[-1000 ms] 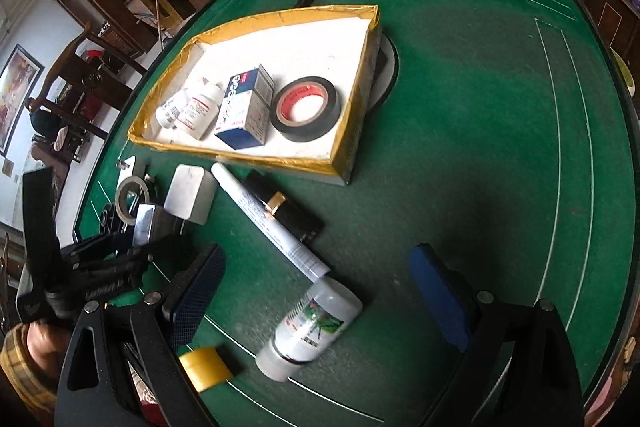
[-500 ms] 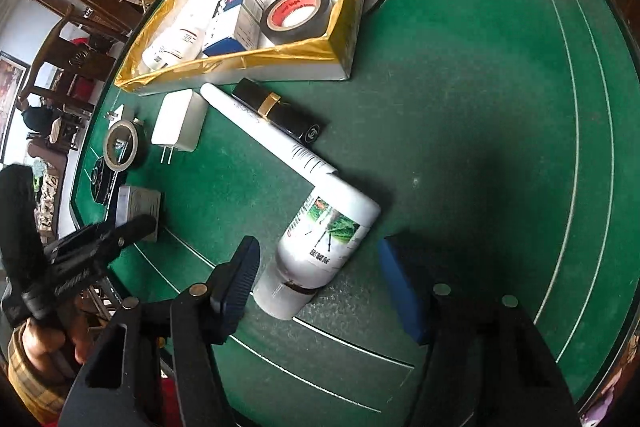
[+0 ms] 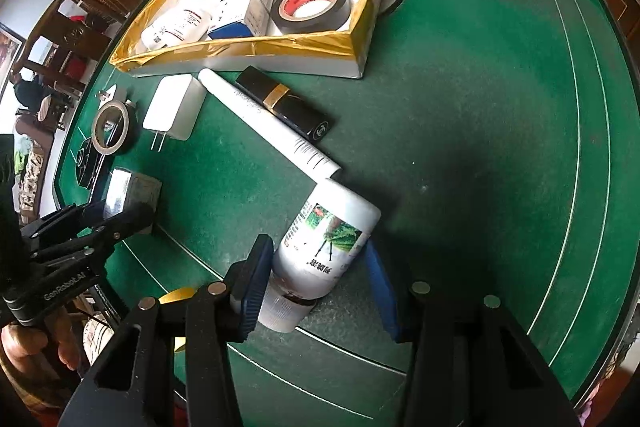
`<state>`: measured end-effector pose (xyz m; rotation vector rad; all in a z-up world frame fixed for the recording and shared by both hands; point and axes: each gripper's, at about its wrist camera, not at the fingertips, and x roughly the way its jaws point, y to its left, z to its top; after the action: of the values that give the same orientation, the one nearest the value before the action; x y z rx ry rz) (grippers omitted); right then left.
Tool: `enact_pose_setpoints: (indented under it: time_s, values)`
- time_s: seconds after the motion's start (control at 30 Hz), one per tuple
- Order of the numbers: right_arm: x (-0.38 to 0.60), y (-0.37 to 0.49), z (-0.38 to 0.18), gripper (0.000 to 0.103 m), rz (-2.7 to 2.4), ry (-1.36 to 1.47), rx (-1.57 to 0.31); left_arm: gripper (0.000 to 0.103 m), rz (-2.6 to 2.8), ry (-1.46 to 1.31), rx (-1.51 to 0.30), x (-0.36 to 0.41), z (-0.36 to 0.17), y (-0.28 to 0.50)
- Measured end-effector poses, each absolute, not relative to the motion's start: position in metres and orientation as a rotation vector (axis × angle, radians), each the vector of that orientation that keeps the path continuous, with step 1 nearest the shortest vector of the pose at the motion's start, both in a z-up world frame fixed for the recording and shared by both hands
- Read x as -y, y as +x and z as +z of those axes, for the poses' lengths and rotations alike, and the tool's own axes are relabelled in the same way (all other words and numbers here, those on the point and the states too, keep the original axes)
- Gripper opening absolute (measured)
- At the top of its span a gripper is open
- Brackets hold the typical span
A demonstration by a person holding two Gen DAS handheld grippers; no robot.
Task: Organize rigid objects
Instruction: 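Grasp the pink-label barcode box with the left tool while the right tool grasps a white green-label bottle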
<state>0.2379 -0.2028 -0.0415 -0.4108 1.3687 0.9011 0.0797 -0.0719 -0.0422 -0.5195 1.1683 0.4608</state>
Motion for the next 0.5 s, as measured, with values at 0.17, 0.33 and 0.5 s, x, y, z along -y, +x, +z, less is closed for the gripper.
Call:
enact_pose_setpoints:
  time_s: [0.17, 0.33, 0.5]
  values:
    - [0.205, 0.239, -0.041, 0.041, 0.901, -0.411, -1.359, 0.041, 0.446, -0.509, -1.171, 0.076, -0.043, 0.089]
    - [0.209, 0.235, -0.040, 0.038, 0.907, -0.454, -1.342, 0.041, 0.432, -0.522, -1.161, 0.074, -0.044, 0.087]
    - [0.216, 0.239, -0.041, 0.038, 0.903, -0.445, -1.347, 0.074, 0.446, -0.584, -1.105, 0.067, -0.038, 0.079]
